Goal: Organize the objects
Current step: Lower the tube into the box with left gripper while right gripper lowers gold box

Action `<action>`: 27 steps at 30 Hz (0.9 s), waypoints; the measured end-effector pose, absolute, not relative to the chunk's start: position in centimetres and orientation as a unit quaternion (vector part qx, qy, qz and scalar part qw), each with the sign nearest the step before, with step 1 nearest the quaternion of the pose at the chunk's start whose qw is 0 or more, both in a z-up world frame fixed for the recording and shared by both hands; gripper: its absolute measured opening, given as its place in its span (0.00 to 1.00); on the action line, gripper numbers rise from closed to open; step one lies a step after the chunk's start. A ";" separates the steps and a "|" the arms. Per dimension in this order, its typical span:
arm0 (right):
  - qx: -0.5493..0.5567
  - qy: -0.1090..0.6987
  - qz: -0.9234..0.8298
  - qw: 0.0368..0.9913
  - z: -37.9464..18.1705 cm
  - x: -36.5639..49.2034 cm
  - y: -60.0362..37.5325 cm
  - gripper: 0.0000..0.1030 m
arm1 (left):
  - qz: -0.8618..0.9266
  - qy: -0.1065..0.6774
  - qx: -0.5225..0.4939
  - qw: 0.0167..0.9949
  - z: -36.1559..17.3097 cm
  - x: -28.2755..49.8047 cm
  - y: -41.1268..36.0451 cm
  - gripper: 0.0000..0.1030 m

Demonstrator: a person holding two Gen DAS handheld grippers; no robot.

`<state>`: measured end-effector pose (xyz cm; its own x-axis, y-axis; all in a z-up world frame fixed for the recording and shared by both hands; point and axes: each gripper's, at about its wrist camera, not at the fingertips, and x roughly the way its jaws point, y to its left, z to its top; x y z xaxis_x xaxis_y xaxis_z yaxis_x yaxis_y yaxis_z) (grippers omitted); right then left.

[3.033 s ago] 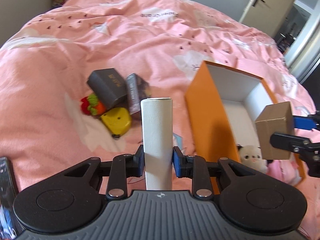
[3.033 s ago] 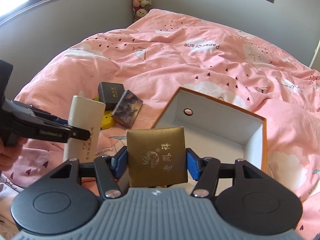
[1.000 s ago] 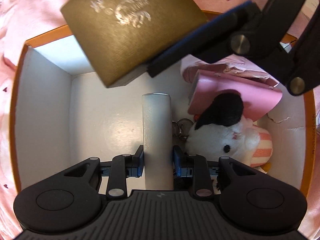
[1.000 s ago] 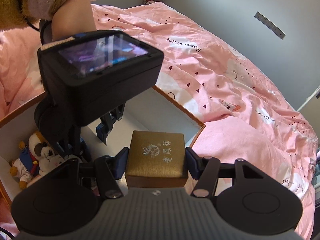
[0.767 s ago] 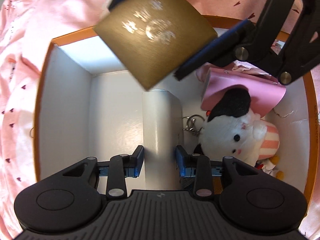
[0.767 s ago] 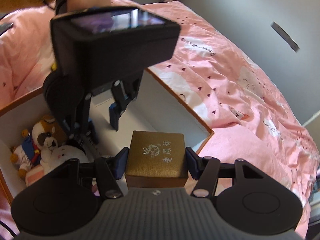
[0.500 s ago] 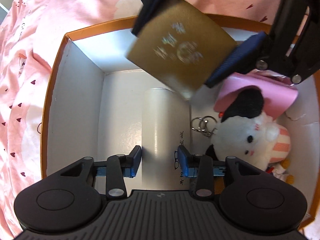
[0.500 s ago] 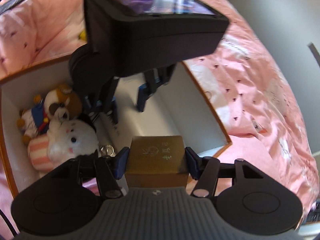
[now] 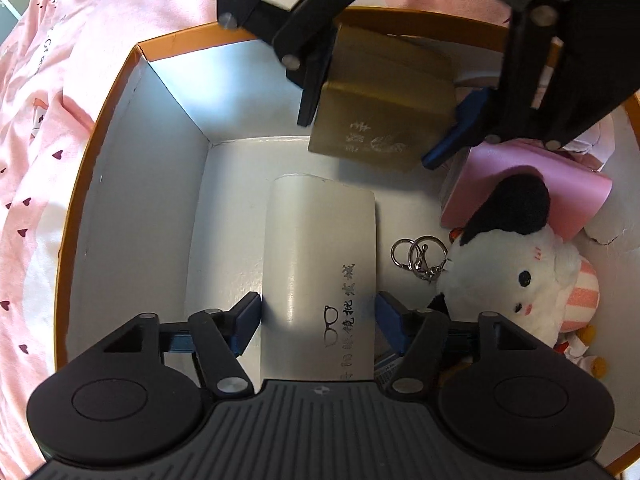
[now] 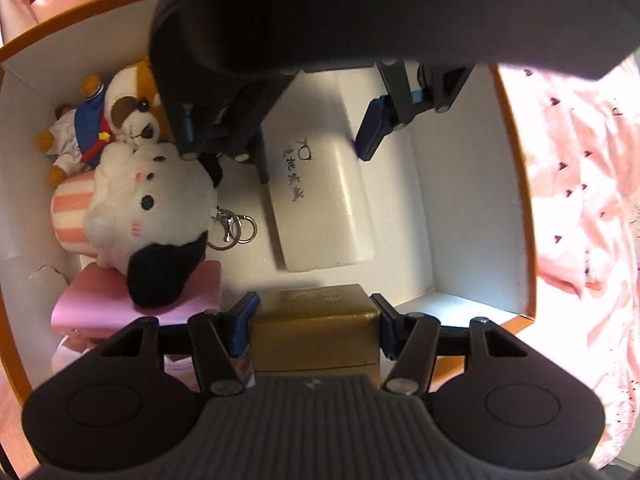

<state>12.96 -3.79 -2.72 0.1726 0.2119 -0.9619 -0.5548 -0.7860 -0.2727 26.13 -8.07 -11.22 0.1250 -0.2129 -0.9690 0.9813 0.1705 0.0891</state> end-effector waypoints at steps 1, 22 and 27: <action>-0.702 0.128 0.632 0.303 -2.9 13.1 -3.6 0.59 | -0.483 0.452 0.423 0.619 -11.3 26.3 -7.8 0.72; -0.679 0.196 0.643 0.296 -2.9 15.0 -3.3 0.67 | -0.504 0.468 0.415 0.595 -11.1 29.0 -3.9 0.75; -0.666 0.207 0.650 0.300 -2.7 15.3 -3.2 0.63 | -0.497 0.488 0.411 0.588 -11.5 30.3 -3.3 0.73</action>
